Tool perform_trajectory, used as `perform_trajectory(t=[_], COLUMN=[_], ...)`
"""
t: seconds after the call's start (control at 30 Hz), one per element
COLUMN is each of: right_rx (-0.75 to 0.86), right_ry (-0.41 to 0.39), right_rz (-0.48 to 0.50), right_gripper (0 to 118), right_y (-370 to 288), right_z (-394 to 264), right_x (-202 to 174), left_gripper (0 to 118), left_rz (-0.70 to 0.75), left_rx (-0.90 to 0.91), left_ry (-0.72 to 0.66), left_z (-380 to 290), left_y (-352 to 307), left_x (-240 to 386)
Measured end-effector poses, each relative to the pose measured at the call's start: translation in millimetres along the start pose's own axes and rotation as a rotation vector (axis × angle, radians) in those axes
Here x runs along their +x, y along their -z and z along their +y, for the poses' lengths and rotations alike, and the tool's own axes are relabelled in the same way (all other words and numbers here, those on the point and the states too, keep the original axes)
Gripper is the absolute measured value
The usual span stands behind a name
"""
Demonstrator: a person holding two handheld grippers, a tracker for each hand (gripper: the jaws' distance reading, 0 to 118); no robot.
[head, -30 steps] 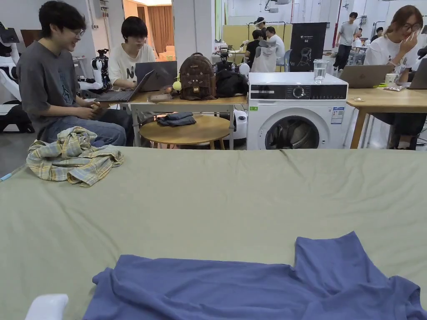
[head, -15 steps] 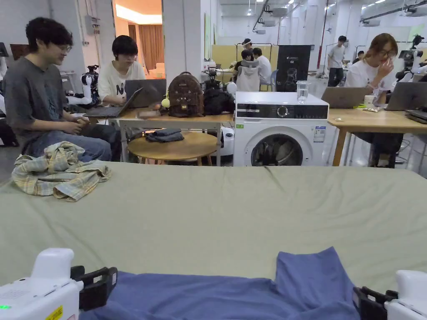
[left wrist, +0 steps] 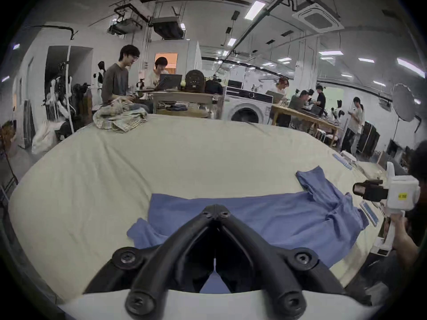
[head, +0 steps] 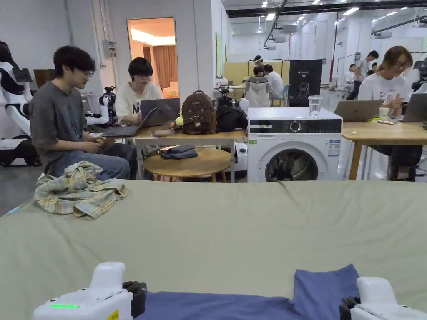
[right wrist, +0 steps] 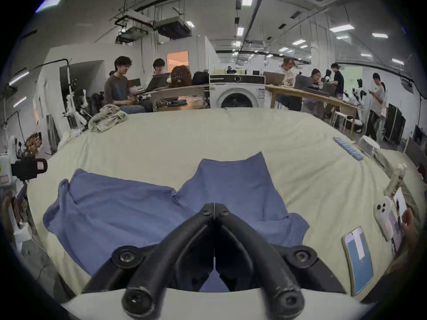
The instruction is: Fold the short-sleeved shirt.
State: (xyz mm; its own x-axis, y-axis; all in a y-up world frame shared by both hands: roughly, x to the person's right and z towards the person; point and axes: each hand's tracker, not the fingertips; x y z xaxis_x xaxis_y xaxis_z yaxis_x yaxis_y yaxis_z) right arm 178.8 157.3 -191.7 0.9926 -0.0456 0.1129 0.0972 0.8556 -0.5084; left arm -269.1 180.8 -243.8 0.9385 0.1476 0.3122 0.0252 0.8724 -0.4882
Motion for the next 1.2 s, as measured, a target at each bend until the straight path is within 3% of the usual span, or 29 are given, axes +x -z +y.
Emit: perform_trajectory(t=[0.1,0.13,0.17,0.3,0.4,0.6,0.67,0.73,0.77,0.87,0.9,0.93,0.97,1.03,1.2], right_rx=[-0.023,-0.025,-0.028,-0.052,-0.076,-0.108,-0.113,-0.122,-0.129,-0.154,-0.189,-0.237,-0.278,-0.389,-0.661], right_ry=[0.049,0.054,0.057,0.07,0.078,0.106,0.099,0.102,0.104,0.082,0.066,0.056,0.062,0.088,0.023], right_rz=[0.04,0.046,0.052,0.089,0.101,0.071,0.051,0.05,0.052,0.037,0.047,0.061,0.07,0.088,-0.096], right_gripper=[0,0,0,0,0,0,0,0,0,0,8,39,60,65,63], right_y=[3,3,4,6,6,2,-1,0,3,22,32,47,66,107,198], right_z=[-1,-1,-2,-7,-9,-6,-3,3,9,35,47,61,68,86,76], right_x=[6,7,10,16,25,55,64,70,74,81,83,87,94,103,118], left_gripper=[0,5,21,50,51,49,32,0,0,0,0,0,0,0,0], left_rz=[0.02,0.035,0.032,-0.042,0.019,0.134,0.148,0.119,0.084,0.16,0.164,0.164,0.163,0.165,0.164], left_rx=[-0.013,-0.035,-0.073,-0.267,-0.384,-0.587,-0.558,-0.557,-0.588,-0.613,-0.61,-0.615,-0.621,-0.622,-0.625], left_ry=[-0.023,-0.04,-0.06,-0.132,-0.129,-0.133,-0.125,-0.075,-0.09,0.018,0.009,0.008,0.018,0.026,0.017], left_z=[24,33,41,62,64,46,41,42,40,36,37,38,39,38,38], left_y=[5,12,22,79,128,198,200,198,201,211,212,213,213,210,200], left_x=[-19,-29,-39,-70,-84,-100,-94,-86,-82,-71,-70,-70,-69,-68,-59])
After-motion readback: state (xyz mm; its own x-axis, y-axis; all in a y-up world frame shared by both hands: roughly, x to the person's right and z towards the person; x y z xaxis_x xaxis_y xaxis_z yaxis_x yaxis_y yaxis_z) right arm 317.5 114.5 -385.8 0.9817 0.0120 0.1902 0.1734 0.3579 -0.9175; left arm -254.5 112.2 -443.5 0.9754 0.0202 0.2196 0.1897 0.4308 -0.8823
